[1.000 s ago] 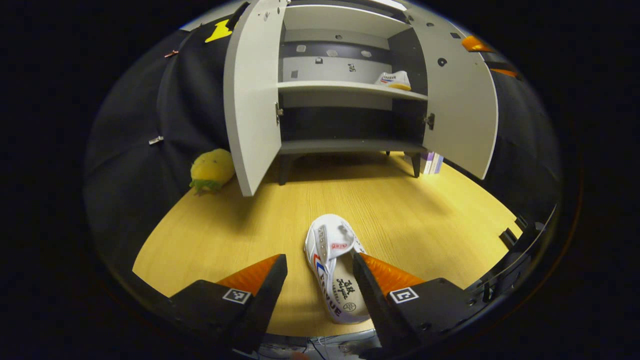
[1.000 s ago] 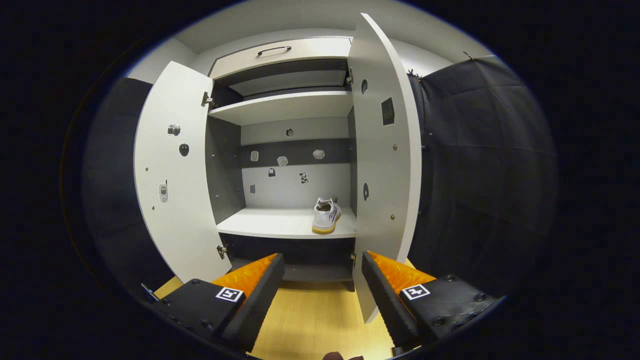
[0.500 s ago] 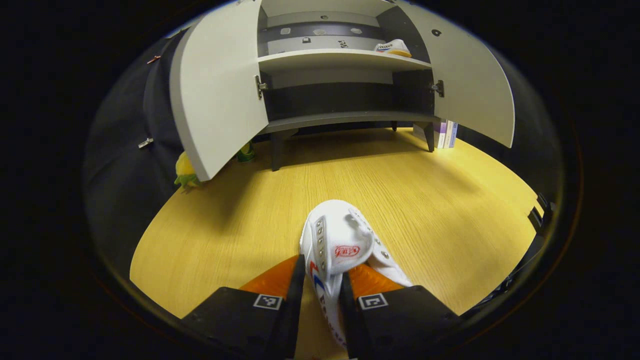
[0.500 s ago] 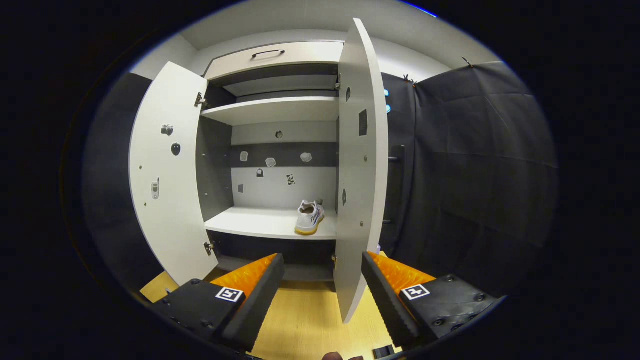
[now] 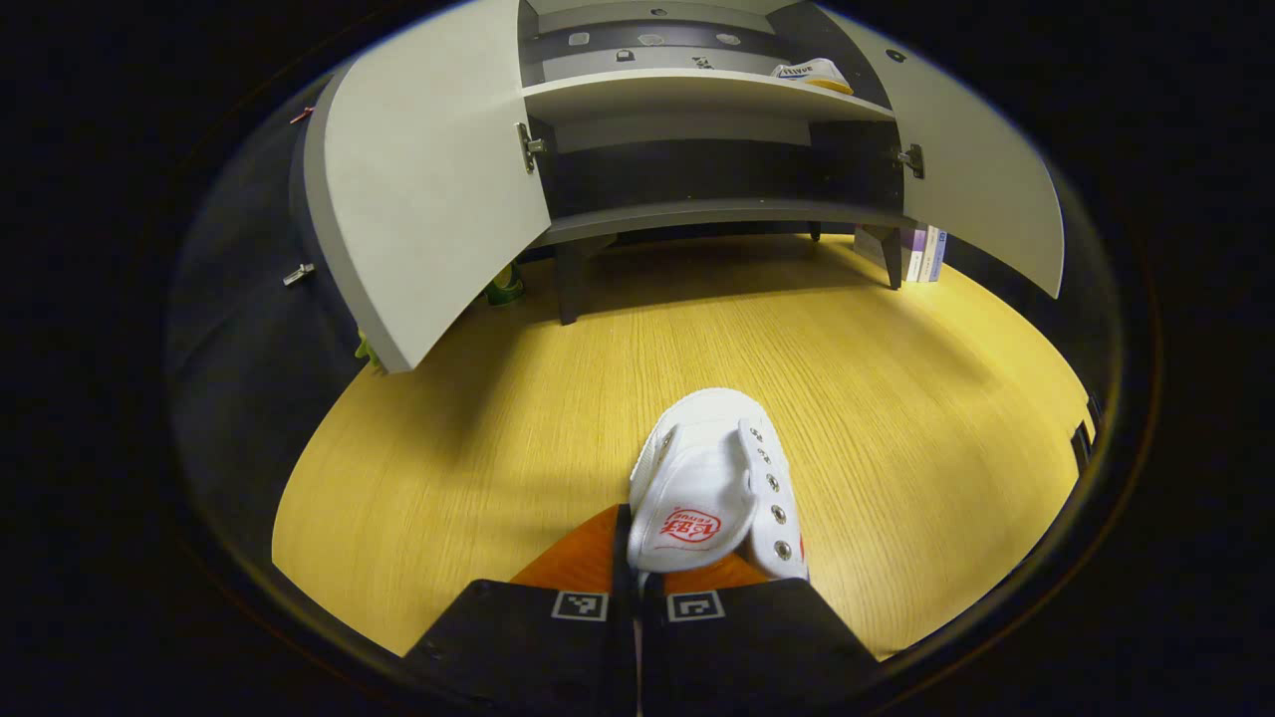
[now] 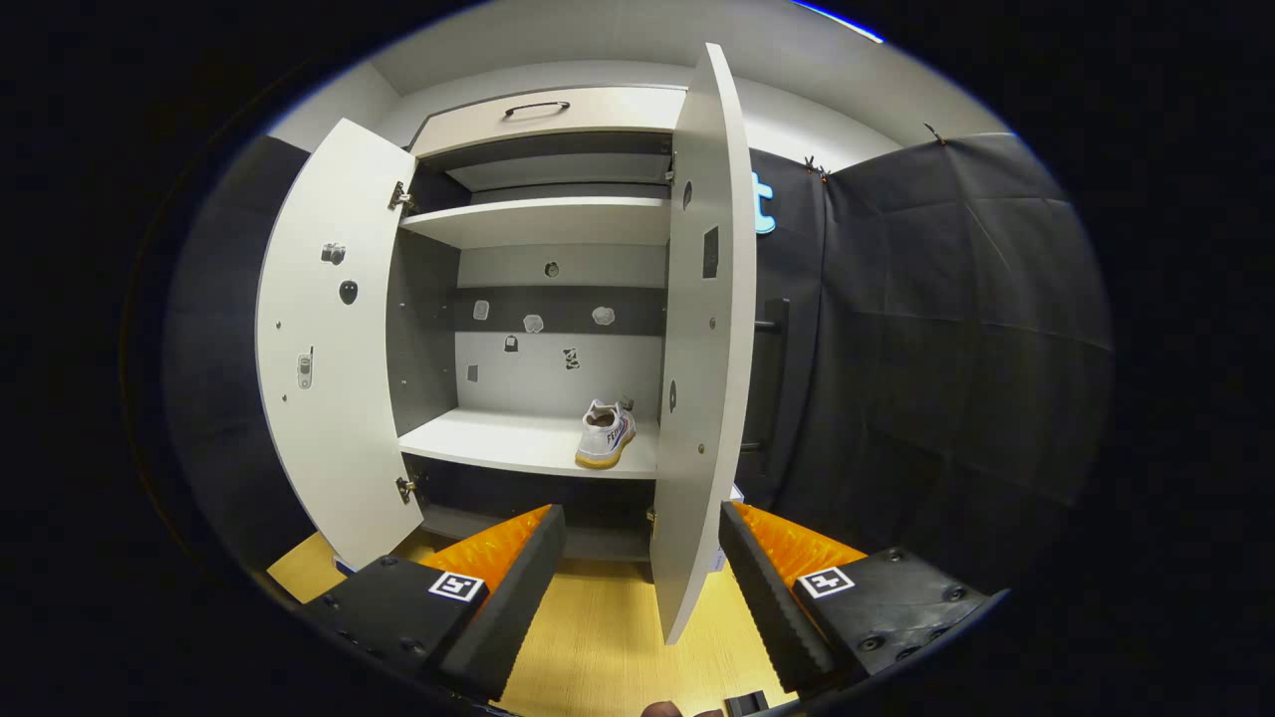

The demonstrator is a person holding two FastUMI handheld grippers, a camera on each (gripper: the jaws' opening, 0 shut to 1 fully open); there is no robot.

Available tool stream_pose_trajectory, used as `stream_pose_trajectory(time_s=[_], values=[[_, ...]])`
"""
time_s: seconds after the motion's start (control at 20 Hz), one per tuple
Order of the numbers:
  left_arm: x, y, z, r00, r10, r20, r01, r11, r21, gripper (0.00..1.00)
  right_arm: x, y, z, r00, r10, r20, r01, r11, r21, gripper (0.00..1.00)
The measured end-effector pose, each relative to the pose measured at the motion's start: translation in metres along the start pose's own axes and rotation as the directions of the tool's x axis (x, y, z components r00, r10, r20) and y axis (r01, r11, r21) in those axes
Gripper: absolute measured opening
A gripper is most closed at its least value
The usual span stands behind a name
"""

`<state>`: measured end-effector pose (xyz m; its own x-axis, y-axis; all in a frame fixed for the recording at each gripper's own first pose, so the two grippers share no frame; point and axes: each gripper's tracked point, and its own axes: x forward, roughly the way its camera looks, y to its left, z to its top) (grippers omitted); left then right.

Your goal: Grab one shoe with the right hand and put it into the shoe cabinet, grab the other shoe with the left hand and put it into the shoe cabinet; then close the right door with the right hand and the left door with the left hand.

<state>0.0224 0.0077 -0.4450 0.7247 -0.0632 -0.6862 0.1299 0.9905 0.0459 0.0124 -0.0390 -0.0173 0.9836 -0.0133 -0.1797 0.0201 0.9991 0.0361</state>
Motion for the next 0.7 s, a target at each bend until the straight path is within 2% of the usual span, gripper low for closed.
stream_pose_trajectory(time_s=[0.15, 0.35, 0.55, 0.7], values=[[-0.01, -0.001, 0.01, 1.0, -0.022, -0.023, 0.02, 0.996, -0.084, 0.06, 0.001, -0.004, 0.005, 1.0, -0.001, 0.014, 0.001, 1.0, 0.003, 0.98], [-0.051, -0.005, 0.046, 0.999, 0.011, 0.034, -0.008, 0.996, -0.088, 0.06, 0.0, -0.015, 0.014, 0.999, -0.009, 0.037, 0.009, 1.0, 0.008, 0.98], [-0.088, -0.017, 0.11, 0.995, 0.032, 0.098, -0.016, 0.988, -0.155, 0.06, -0.002, -0.03, 0.022, 0.998, -0.02, 0.061, 0.019, 1.0, 0.017, 0.98], [-0.11, -0.024, 0.182, 0.985, 0.046, 0.169, -0.012, 0.98, -0.199, 0.06, -0.002, -0.039, 0.025, 0.998, -0.024, 0.064, 0.023, 0.999, 0.024, 0.98]])
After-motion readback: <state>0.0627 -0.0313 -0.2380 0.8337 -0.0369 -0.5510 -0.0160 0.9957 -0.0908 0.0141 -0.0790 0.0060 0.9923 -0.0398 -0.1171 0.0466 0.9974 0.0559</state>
